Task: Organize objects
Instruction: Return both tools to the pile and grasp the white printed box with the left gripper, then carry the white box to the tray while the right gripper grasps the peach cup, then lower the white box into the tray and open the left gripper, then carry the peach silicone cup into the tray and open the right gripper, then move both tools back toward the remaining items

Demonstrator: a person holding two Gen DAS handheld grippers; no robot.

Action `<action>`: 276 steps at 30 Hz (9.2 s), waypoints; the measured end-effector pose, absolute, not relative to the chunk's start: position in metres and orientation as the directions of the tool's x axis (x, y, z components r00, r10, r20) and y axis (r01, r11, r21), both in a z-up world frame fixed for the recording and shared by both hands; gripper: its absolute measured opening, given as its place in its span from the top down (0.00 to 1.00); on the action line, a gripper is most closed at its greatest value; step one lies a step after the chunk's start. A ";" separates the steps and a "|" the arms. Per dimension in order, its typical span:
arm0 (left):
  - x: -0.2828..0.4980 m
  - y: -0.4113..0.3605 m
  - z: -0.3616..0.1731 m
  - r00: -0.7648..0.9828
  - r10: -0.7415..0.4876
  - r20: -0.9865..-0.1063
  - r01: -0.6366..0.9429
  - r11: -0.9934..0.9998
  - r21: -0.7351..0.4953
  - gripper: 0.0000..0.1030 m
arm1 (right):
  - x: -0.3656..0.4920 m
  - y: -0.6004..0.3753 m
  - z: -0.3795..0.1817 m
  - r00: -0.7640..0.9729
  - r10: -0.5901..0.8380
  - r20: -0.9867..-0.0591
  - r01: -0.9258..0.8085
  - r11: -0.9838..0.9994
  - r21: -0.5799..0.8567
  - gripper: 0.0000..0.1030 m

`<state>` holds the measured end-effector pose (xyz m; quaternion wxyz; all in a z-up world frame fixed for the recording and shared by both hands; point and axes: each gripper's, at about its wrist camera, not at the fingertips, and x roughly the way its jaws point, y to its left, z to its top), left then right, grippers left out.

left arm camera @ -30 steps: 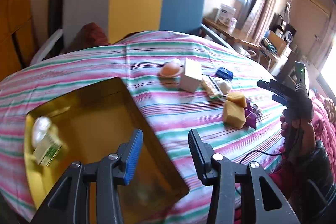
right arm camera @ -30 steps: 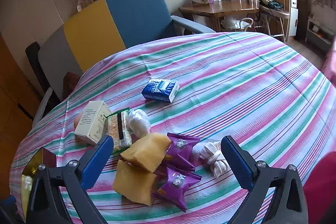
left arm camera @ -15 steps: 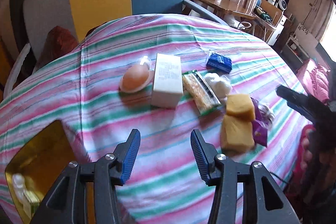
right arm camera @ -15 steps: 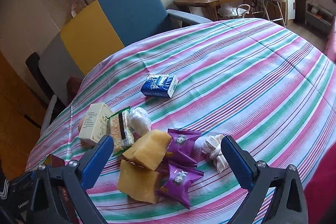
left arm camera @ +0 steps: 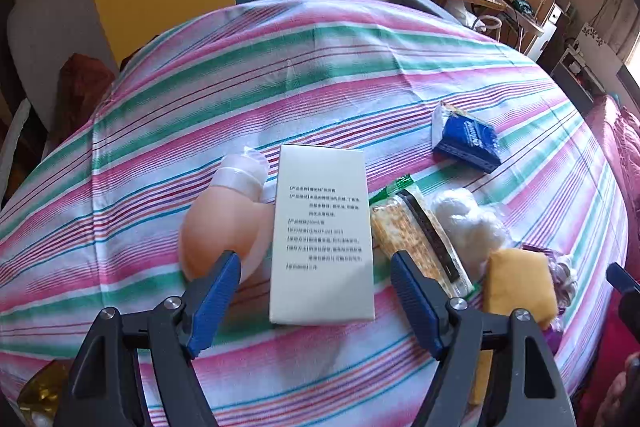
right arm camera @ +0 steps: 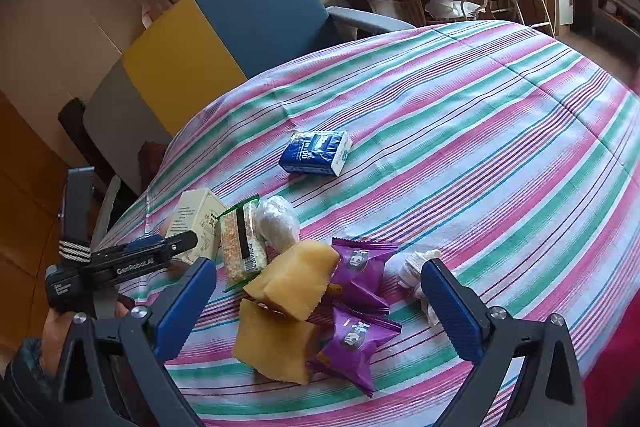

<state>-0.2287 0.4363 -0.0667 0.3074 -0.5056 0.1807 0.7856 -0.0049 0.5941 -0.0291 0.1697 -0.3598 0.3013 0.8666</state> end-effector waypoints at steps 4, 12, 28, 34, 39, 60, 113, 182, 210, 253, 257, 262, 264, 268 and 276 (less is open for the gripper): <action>-0.226 0.448 -0.075 -0.336 0.268 -0.903 -0.680 -0.732 0.036 0.35 | -0.005 0.594 -0.029 -0.684 0.076 -0.726 -0.509 -0.762 0.400 0.00; -0.201 0.432 -0.067 -0.366 0.327 -0.871 -0.694 -0.720 0.021 0.52 | -0.004 0.595 -0.030 -0.672 0.100 -0.734 -0.528 -0.759 0.380 0.00; -0.095 0.211 0.012 -0.479 0.458 -0.749 -0.552 -0.821 -0.149 0.51 | -0.016 0.562 -0.022 -0.676 0.089 -0.732 -0.429 -0.855 0.292 0.01; -0.076 0.141 0.003 -0.520 0.414 -0.747 -0.450 -0.876 -0.172 0.51 | -0.032 0.520 -0.021 -0.653 0.050 -0.755 -0.337 -0.913 0.231 0.05; -0.062 0.105 -0.004 -0.539 0.397 -0.743 -0.398 -0.897 -0.191 0.51 | -0.072 0.466 -0.010 -0.655 -0.014 -0.755 -0.226 -0.950 0.214 0.06; -0.048 0.014 -0.023 -0.540 0.334 -0.773 -0.226 -0.942 -0.249 0.51 | -0.277 0.430 -0.090 -0.397 0.050 -0.917 -0.288 -0.955 0.072 0.24; -0.068 0.031 -0.074 -0.477 0.039 -0.878 -0.084 -0.996 0.001 0.48 | -0.107 0.400 -0.093 -0.504 -0.105 -0.858 0.039 -0.994 0.098 0.42; -0.021 -0.055 -0.028 -0.649 0.054 -0.759 0.060 -0.991 -0.122 0.39 | -0.193 0.135 -0.085 -0.424 -0.197 -0.884 0.236 -0.966 0.102 0.49; -0.021 -0.055 -0.034 -0.622 0.087 -0.778 0.054 -0.987 -0.154 0.39 | -0.199 0.144 -0.082 -0.439 -0.259 -0.860 0.184 -0.963 0.196 0.27; -0.012 0.043 0.024 -0.673 0.234 -0.702 -0.221 -0.969 -0.111 0.39 | 0.010 0.537 0.010 -0.689 0.157 -0.708 -0.469 -0.841 0.269 0.07; -0.019 0.077 0.028 -0.628 0.314 -0.712 -0.313 -0.940 -0.139 0.39 | 0.031 0.587 -0.001 -0.670 0.235 -0.704 -0.587 -0.749 0.309 0.07; -0.026 0.137 0.028 -0.543 0.403 -0.737 -0.457 -0.878 -0.142 0.39 | 0.048 0.614 -0.023 -0.661 0.225 -0.716 -0.646 -0.656 0.391 0.07; -0.027 0.165 0.024 -0.499 0.434 -0.750 -0.510 -0.847 -0.151 0.39 | 0.052 0.619 -0.022 -0.692 0.215 -0.690 -0.633 -0.640 0.436 0.07; -0.028 0.221 0.016 -0.421 0.472 -0.774 -0.592 -0.790 -0.160 0.39 | 0.052 0.621 -0.024 -0.705 0.179 -0.686 -0.621 -0.622 0.476 0.07; -0.031 0.331 -0.009 -0.314 0.492 -0.812 -0.730 -0.672 -0.125 0.27 | 0.054 0.622 -0.029 -0.728 0.138 -0.671 -0.600 -0.602 0.527 0.05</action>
